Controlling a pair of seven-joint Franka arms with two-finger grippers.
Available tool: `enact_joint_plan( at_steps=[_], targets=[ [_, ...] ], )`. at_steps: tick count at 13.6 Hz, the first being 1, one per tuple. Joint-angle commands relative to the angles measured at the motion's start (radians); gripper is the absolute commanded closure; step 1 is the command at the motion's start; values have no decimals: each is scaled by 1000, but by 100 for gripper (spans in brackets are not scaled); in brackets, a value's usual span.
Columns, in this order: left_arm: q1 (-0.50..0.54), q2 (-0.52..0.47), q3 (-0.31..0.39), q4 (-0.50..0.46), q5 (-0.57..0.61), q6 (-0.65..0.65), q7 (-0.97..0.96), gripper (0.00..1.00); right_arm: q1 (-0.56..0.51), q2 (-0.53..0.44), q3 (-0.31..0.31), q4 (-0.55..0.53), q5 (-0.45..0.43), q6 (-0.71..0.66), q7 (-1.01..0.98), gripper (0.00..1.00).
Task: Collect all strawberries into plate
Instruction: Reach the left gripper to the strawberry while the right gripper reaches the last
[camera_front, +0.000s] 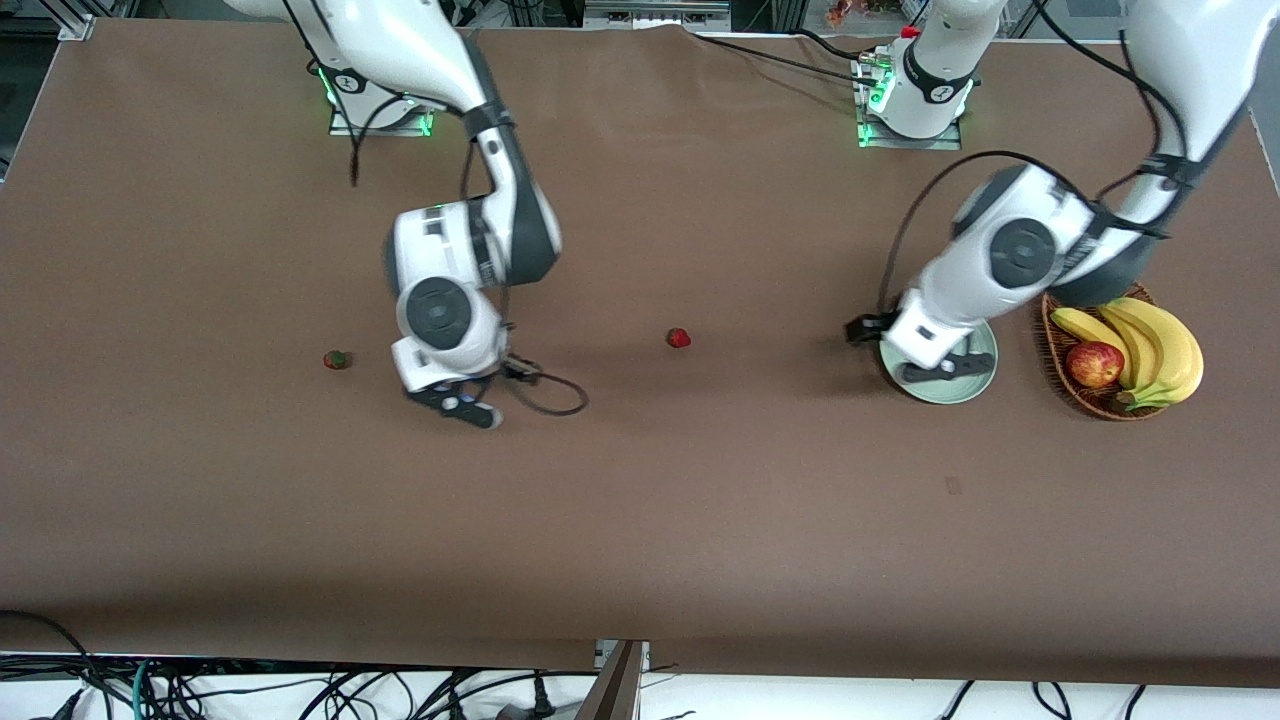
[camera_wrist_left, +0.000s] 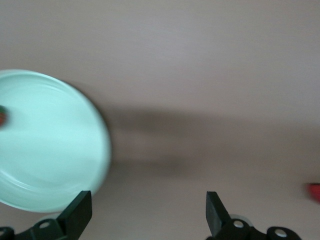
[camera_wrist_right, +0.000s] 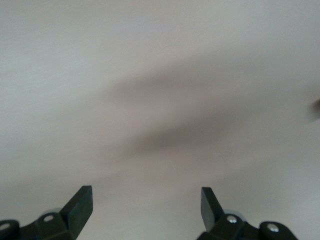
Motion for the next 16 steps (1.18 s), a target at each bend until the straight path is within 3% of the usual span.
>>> enact_joint_plan(
  at_steps=[1,3,5,7,10,16],
  targets=[
    [-270,13,97,93,28,-10,-215,0,16,-21,-113,-150,8,29,-307,5],
    [-546,48,265,176,31,15,-350,0,8,-37,-179,-250,11,77,-481,5],
    [-787,94,439,273,30,23,-432,0,-29,-50,-194,-331,33,123,-588,5],
    [-930,148,542,344,30,58,-501,0,-78,-48,-194,-374,99,148,-682,6],
    [-1017,214,617,406,25,92,-562,0,-106,-44,-191,-433,154,207,-765,9],
    [-1015,266,642,437,31,148,-579,0,-119,-18,-182,-464,252,261,-831,21]
  ],
)
